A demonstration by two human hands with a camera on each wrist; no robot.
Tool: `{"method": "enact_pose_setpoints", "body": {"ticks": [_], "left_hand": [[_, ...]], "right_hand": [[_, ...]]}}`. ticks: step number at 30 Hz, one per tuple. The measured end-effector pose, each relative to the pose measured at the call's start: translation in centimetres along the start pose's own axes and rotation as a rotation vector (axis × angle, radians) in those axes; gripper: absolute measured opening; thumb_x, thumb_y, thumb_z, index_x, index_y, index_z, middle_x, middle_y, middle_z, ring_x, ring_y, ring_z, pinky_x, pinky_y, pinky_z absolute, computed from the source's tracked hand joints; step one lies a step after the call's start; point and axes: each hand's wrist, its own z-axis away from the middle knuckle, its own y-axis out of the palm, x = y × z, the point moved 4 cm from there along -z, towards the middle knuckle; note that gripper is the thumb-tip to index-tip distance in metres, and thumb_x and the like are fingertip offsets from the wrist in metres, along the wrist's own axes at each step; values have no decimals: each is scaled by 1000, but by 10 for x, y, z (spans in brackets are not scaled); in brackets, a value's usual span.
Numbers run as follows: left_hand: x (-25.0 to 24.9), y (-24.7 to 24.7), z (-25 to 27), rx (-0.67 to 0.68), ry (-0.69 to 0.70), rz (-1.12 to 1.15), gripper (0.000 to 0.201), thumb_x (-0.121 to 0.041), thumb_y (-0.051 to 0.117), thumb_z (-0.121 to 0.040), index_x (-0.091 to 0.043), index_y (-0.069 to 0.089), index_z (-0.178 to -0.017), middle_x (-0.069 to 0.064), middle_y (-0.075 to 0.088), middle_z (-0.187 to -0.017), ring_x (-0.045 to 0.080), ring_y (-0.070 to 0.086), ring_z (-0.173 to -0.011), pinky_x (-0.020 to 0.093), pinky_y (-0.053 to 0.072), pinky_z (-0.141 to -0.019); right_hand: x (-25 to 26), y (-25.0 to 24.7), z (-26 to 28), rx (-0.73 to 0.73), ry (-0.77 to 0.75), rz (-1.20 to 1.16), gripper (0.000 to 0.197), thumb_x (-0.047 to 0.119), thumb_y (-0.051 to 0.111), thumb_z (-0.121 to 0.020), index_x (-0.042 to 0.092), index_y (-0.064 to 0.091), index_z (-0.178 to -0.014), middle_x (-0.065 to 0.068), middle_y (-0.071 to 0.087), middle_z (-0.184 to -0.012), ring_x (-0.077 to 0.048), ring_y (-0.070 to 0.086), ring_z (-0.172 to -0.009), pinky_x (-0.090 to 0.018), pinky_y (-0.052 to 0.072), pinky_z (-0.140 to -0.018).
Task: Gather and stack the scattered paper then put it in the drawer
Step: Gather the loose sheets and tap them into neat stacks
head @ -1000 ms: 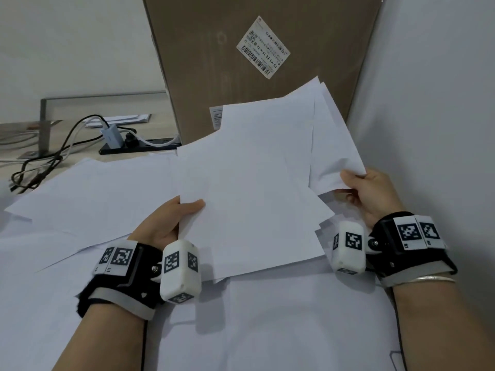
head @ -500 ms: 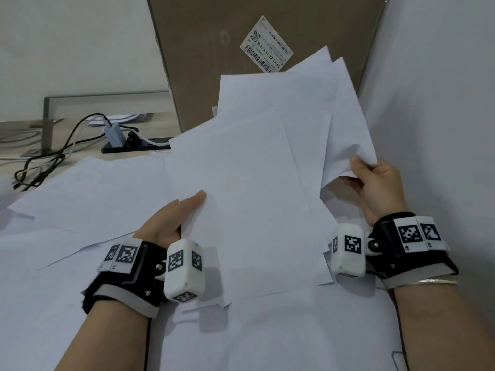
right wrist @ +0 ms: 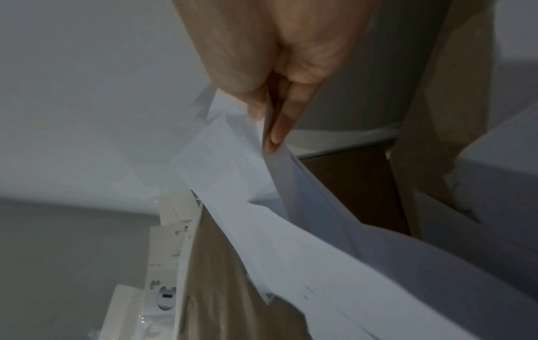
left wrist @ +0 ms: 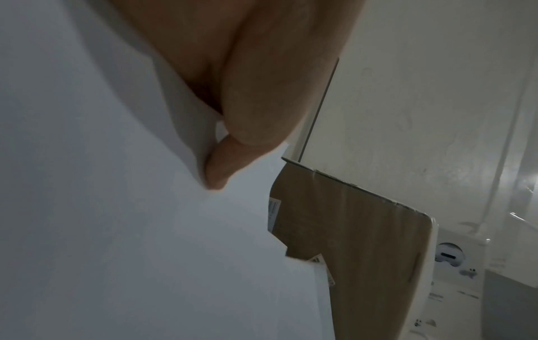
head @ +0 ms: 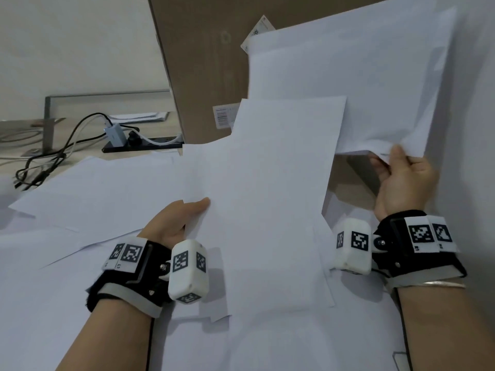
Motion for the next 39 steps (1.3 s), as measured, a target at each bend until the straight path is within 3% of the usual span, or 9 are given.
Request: {"method": "enact_pose_setpoints", "body": {"ticks": [4,12,16,23,27,31,35,37,39], "left_hand": [[3,-13,0,-74,-25,133,26,-19,46,-100,3,61,-102,13,73,-71,24,71,-58,27,54,-44],[5,-8,4,-112,-57,199,16,-16,55,-94,-4,65,-93,12,73,-71,25,71,-56,33,57,-51],[4,1,8,-59,-102,154,16,-18,58,-92,-4,65,-89,11,72,-69,25,69,-56,34,53,-60],[3,4,7,-93,-99,96,11,-15,54,-94,-7,60,-91,10,63,-75,19,63,-46,23,49,-38],[3,3,6,-97,-92,80,10,-12,52,-95,-5,58,-98,11,60,-78,19,62,-44,21,46,-35],[3,1,3,-94,-85,54,22,-12,49,-97,-1,56,-114,11,64,-70,18,62,-40,20,45,-33],[4,1,3,-77,-110,94,23,-13,51,-96,-2,57,-115,12,64,-78,21,64,-45,23,49,-37],[6,0,4,-74,-126,122,20,-14,53,-95,-3,59,-111,13,65,-82,22,66,-49,26,52,-41],[6,-2,3,-81,-125,133,15,-14,54,-94,-4,61,-103,12,67,-79,23,67,-51,28,53,-42]], "right_hand": [[8,-5,-1,-74,-52,-109,12,7,55,-95,3,64,-88,-8,69,-92,-21,73,-84,-27,57,-77],[6,20,18,135,203,-264,10,-6,52,-92,0,59,-94,-1,72,-75,-23,73,-84,-25,57,-78],[-12,38,41,280,425,-155,6,-9,52,-89,-6,57,-91,-8,72,-79,-28,73,-87,-20,57,-68],[-37,39,68,469,707,222,22,-8,49,-87,-6,61,-106,-17,71,-99,-34,71,-85,-21,56,-55],[-40,26,61,545,884,449,16,2,55,-87,7,61,-102,-17,72,-99,-23,74,-74,-23,57,-52],[-41,10,40,434,978,404,24,11,60,-86,11,59,-110,-15,71,-99,-25,72,-77,-35,58,-71],[-32,-10,21,322,928,318,69,24,80,-60,13,59,-125,-10,67,-119,-28,63,-111,-47,44,-103],[-29,-22,13,276,941,366,63,31,85,-57,11,65,-113,-7,67,-110,-25,66,-100,-41,47,-98],[-28,-26,9,269,979,415,28,30,72,-77,9,68,-93,-8,67,-91,-23,67,-73,-32,53,-79]]}}
